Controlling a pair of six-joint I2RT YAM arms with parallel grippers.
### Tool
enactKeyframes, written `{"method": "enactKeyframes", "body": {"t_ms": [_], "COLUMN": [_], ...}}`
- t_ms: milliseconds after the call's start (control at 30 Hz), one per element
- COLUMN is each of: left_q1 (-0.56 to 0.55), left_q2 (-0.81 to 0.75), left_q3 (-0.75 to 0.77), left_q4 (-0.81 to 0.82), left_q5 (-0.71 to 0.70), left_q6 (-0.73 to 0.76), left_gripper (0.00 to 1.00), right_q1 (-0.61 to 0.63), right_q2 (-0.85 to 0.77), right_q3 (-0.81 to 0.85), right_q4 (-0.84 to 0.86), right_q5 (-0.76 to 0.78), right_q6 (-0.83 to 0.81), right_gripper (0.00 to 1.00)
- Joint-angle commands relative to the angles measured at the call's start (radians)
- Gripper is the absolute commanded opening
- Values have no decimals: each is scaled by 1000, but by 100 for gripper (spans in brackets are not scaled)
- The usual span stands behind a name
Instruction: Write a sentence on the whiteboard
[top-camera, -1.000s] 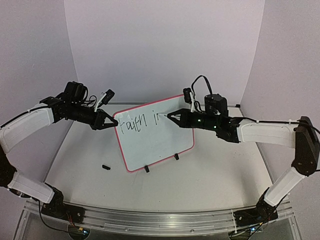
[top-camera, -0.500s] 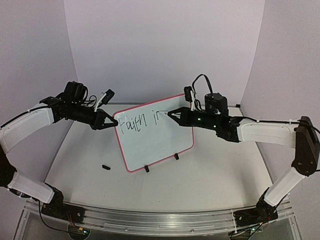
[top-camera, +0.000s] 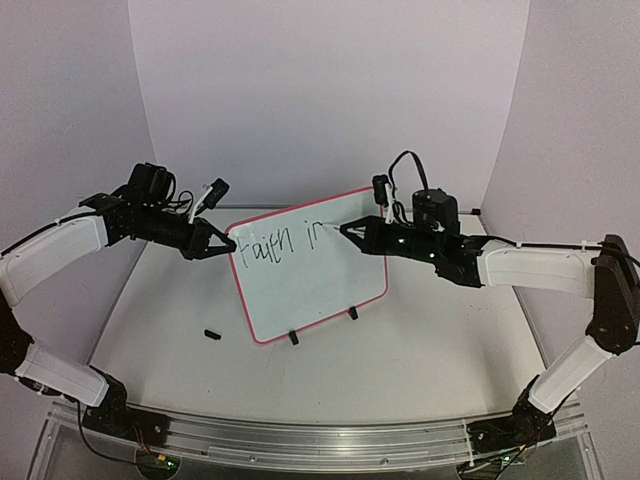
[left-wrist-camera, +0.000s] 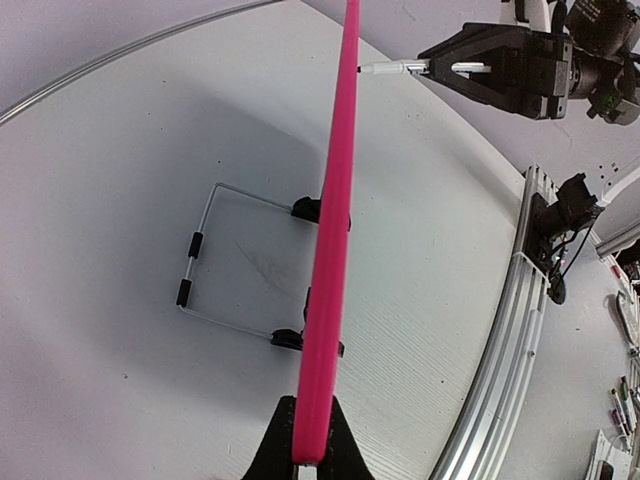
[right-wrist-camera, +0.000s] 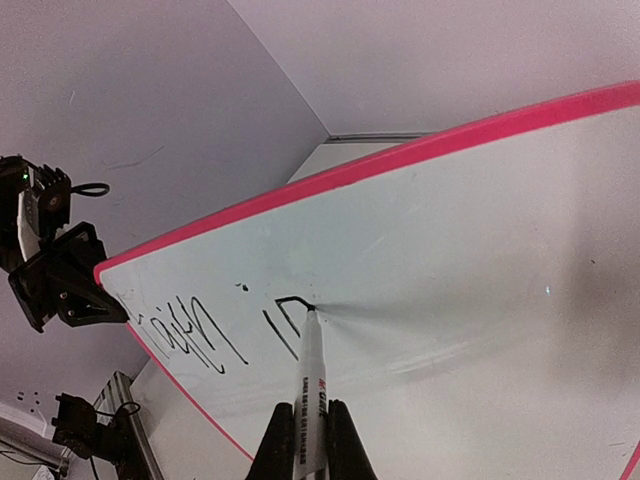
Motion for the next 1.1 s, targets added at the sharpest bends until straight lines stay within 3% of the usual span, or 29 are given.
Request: {"method": "enactKeyframes", "body": {"t_ms": [0, 667, 1067], "left_q1": [0, 0, 0], "left_q2": [9, 5, 5], "left_q3": [-12, -13, -14], "left_q4": [10, 10, 9], "left_q5": [-38, -38, -37], "left_q6": [30, 30, 30], "left_gripper": [0, 0, 0], "right_q1": [-9, -9, -10], "right_q2": [-26, -30, -150], "right_q3": [-13, -81, -73], "right_q4": [13, 4, -44], "right_q5": [22, 4, -9], "right_q6": [-2, 27, 1], "right_gripper": [0, 0, 0]}}
